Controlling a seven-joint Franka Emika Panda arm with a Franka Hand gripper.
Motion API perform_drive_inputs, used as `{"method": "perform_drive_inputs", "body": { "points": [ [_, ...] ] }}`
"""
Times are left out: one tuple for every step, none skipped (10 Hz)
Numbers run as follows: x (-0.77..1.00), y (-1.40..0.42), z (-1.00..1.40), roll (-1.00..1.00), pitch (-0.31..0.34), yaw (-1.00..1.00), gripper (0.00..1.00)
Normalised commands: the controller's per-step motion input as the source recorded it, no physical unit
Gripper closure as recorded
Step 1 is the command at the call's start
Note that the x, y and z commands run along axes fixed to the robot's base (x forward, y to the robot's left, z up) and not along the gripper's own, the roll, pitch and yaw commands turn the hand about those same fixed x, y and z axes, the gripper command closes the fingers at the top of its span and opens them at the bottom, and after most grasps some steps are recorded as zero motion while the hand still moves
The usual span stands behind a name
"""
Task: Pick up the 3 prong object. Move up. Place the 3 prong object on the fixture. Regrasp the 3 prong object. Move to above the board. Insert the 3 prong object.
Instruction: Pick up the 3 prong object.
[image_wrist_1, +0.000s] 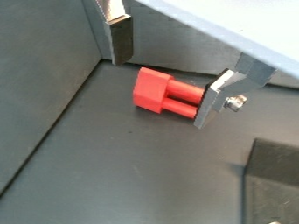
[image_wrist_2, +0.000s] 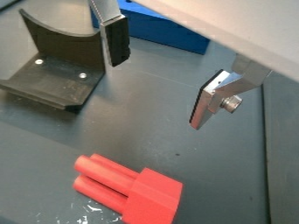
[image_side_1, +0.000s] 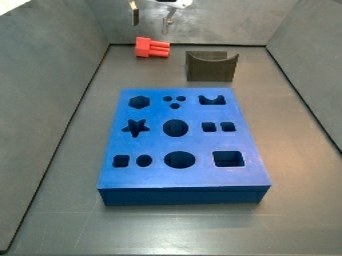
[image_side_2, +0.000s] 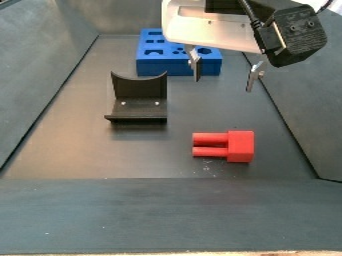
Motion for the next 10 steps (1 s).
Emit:
{"method": "perform_drive_inputs", "body": {
  "points": [
    [-0.31,0.02,-0.11,0.01,0.214,-0.79,0.00],
    [-0.24,0.00,-0.13,0.03,0.229,-0.84,0.00],
    [-0.19,0.00,-0.12,0.03,0.214,-0.88,0.00],
    [-0.21,0.01,-0.17,0.00,0.180,-0.87,0.00],
    [-0.20,0.00,-0.25,0.03,0.277,-0.87,0.00],
    [-0.21,0.04,-0.23,0.00,0.260,-0.84,0.00],
    [-0.22,0.09,-0.20,0.03,0.243,-0.77,0.00],
    [-0.13,0.23,-0.17,0.04,0.171,-0.69,0.00],
    [-0.22,0.21,-0.25,0.06,0.211,-0.67,0.00],
    [-0.29,0.27,-0.22,0.06,0.180,-0.59,0.00]
  ]
}}
